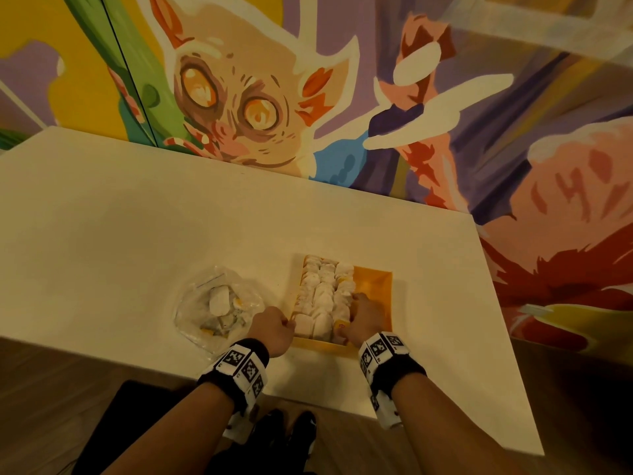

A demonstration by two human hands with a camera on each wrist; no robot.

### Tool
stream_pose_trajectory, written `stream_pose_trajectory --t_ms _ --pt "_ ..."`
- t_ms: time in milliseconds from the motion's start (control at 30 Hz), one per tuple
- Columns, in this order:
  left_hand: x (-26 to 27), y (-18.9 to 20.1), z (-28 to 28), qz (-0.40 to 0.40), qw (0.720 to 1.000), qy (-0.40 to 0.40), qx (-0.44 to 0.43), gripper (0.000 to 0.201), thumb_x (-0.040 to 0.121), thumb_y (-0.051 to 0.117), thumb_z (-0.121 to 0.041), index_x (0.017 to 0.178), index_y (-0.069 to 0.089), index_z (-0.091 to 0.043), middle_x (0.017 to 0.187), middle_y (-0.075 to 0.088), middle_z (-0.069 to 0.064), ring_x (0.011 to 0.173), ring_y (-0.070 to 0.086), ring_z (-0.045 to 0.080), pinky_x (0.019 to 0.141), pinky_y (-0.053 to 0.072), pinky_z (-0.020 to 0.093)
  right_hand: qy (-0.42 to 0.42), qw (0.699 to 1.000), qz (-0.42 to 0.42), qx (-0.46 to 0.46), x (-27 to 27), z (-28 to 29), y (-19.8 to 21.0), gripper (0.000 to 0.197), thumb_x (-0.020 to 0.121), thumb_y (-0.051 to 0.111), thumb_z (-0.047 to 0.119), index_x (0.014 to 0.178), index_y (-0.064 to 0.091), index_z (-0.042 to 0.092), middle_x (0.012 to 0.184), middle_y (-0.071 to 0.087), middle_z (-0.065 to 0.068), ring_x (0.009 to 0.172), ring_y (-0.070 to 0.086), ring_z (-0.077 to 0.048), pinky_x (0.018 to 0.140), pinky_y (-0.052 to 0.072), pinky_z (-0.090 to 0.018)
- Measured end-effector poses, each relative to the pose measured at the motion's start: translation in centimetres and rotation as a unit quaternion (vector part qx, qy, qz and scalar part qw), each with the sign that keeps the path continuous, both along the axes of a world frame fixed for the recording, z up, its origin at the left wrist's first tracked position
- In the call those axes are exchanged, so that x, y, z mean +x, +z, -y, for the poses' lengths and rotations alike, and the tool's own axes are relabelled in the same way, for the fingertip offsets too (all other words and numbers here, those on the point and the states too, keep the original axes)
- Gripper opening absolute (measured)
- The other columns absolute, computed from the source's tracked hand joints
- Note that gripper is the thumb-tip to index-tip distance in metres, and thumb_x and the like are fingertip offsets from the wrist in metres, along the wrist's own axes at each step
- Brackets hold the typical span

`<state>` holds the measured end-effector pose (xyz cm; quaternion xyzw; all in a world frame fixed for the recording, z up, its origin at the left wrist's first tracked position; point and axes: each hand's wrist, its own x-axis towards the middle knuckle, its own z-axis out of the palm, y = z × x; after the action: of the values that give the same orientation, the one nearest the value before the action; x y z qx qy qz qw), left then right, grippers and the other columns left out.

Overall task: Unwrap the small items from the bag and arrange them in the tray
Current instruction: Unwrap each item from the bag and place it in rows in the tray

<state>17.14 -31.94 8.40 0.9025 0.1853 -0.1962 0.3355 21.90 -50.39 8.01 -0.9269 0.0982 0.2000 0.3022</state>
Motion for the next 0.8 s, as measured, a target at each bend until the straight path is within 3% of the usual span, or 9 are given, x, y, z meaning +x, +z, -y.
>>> stream_pose_trajectory --t_ms 67,167,267,400,500,567,667,733,800 --pt "0.1 0.0 -0.4 0.002 0.999 0.021 -0.032 0.034 0.096 0.054 -0.037 0.110 0.062 -0.007 0.107 0.063 0.010 0.087 0.063 0.026 0.068 0.051 0.029 0.006 1.000 0.007 0.013 0.1 -0.1 0.0 0.085 0.073 0.083 0.023 0.144 0.034 0.022 0.136 0.052 -0.007 0.124 0.051 -0.029 0.098 0.049 -0.039" --pt "0.3 0.4 -1.0 0.007 0.983 0.101 -0.155 0.043 0.097 0.050 -0.041 0.111 0.060 -0.002 0.078 0.059 0.007 0.052 0.052 0.018 0.042 0.039 0.022 0.009 1.000 0.023 0.010 0.1 0.1 -0.1 0.081 0.078 0.077 0.030 0.144 0.031 0.026 0.139 0.047 -0.008 0.127 0.046 -0.030 0.100 0.046 -0.039" --pt "0.4 1.8 -1.2 0.018 0.909 0.220 -0.353 0.045 0.101 0.044 -0.040 0.108 0.062 0.001 0.066 0.045 0.005 0.046 0.036 0.014 0.046 0.029 0.024 -0.009 0.995 0.093 0.018 -0.2 -0.2 1.1 0.060 0.087 0.069 0.031 0.139 0.040 0.025 0.132 0.051 -0.008 0.116 0.054 -0.026 0.091 0.049 -0.033" --pt "0.0 4.2 -1.3 0.001 0.808 0.261 -0.529 0.055 0.101 0.036 -0.049 0.110 0.059 0.000 0.065 0.045 0.005 0.053 0.038 0.015 0.053 0.029 0.029 0.053 0.968 0.146 0.195 -2.5 -2.8 4.7 0.013 0.088 0.069 0.028 0.100 0.064 0.026 0.097 0.066 0.009 0.085 0.061 -0.005 0.066 0.048 -0.011" --pt "0.0 5.2 -1.4 0.006 0.754 0.270 -0.598 0.067 0.097 0.037 -0.058 0.116 0.058 0.003 0.072 0.049 0.012 0.062 0.054 0.024 0.063 0.046 0.033 0.139 0.940 0.098 0.295 -4.3 -4.8 6.0 0.023 0.079 0.079 0.032 0.096 0.067 0.023 0.088 0.067 0.002 0.077 0.062 -0.005 0.069 0.052 -0.017" --pt "-0.2 5.8 -1.1 0.008 0.739 0.272 -0.617 0.068 0.095 0.037 -0.061 0.116 0.058 0.001 0.075 0.052 0.015 0.067 0.064 0.027 0.067 0.053 0.036 0.155 0.934 0.093 0.307 -5.0 -5.7 6.3 0.033 0.075 0.082 0.033 0.101 0.066 0.021 0.084 0.066 0.002 0.071 0.061 -0.007 0.069 0.053 -0.019" --pt "-0.4 6.4 -0.9 0.021 0.729 0.268 -0.630 0.069 0.094 0.036 -0.064 0.116 0.058 -0.002 0.068 0.052 0.011 0.064 0.065 0.024 0.063 0.054 0.036 0.129 0.940 0.120 0.293 -4.9 -6.5 6.0 0.029 0.076 0.081 0.031 0.099 0.066 0.021 0.077 0.063 0.007 0.065 0.061 -0.005 0.064 0.052 -0.019" --pt "-0.5 6.6 -0.9 0.030 0.727 0.256 -0.637 0.070 0.093 0.034 -0.066 0.116 0.058 -0.004 0.073 0.060 0.013 0.070 0.067 0.025 0.067 0.053 0.037 0.119 0.940 0.140 0.289 -4.8 -6.9 5.9 0.016 0.081 0.076 0.027 0.093 0.067 0.020 0.077 0.066 0.003 0.067 0.066 -0.014 0.064 0.056 -0.027" --pt "-0.7 6.8 -1.0 0.043 0.750 0.235 -0.617 0.066 0.095 0.031 -0.064 0.114 0.059 -0.006 0.074 0.066 0.009 0.069 0.067 0.021 0.069 0.050 0.037 0.096 0.944 0.158 0.272 -4.5 -6.9 5.8 0.008 0.086 0.069 0.026 0.088 0.068 0.019 0.080 0.069 -0.001 0.071 0.068 -0.019 0.066 0.059 -0.039"
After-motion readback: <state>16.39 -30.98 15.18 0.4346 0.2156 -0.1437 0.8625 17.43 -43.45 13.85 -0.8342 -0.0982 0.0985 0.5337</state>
